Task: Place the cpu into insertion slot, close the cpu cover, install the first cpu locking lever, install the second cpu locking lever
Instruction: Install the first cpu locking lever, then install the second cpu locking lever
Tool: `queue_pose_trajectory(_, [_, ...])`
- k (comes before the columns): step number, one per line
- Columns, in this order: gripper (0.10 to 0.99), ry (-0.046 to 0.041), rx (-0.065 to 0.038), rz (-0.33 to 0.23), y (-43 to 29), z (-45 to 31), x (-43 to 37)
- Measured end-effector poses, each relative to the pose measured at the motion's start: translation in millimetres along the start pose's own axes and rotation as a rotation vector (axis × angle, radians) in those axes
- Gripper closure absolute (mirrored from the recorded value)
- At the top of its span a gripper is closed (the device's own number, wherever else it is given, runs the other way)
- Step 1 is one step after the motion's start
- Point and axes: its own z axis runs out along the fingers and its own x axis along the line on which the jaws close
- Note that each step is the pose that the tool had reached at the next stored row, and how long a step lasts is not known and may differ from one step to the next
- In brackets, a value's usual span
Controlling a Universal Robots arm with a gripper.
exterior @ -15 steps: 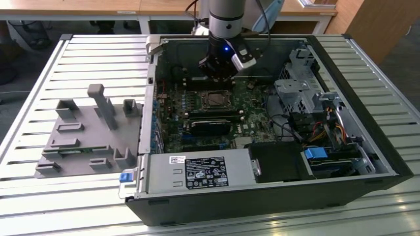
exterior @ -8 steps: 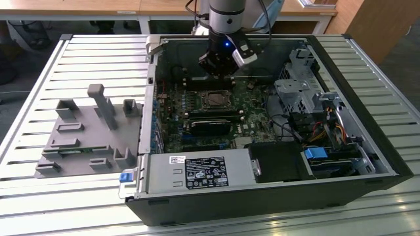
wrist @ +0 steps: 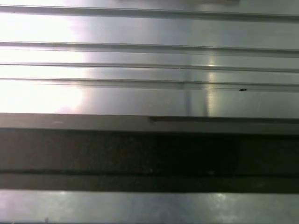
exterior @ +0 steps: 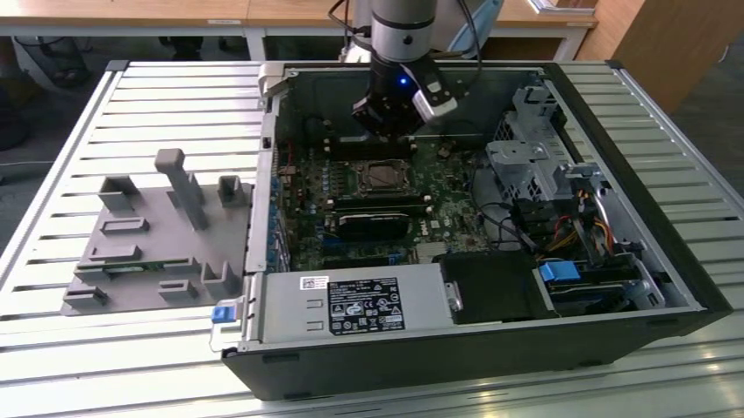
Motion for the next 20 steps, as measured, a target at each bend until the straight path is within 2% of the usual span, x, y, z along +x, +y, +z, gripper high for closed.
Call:
queue_pose_trajectory(11, [0.980,0.0001,0.000,0.000,-1.9,0.0,-1.4])
queue_pose_trajectory(20, [0.980,0.0001,0.000,0.000,-6.2,-0.1,-2.1])
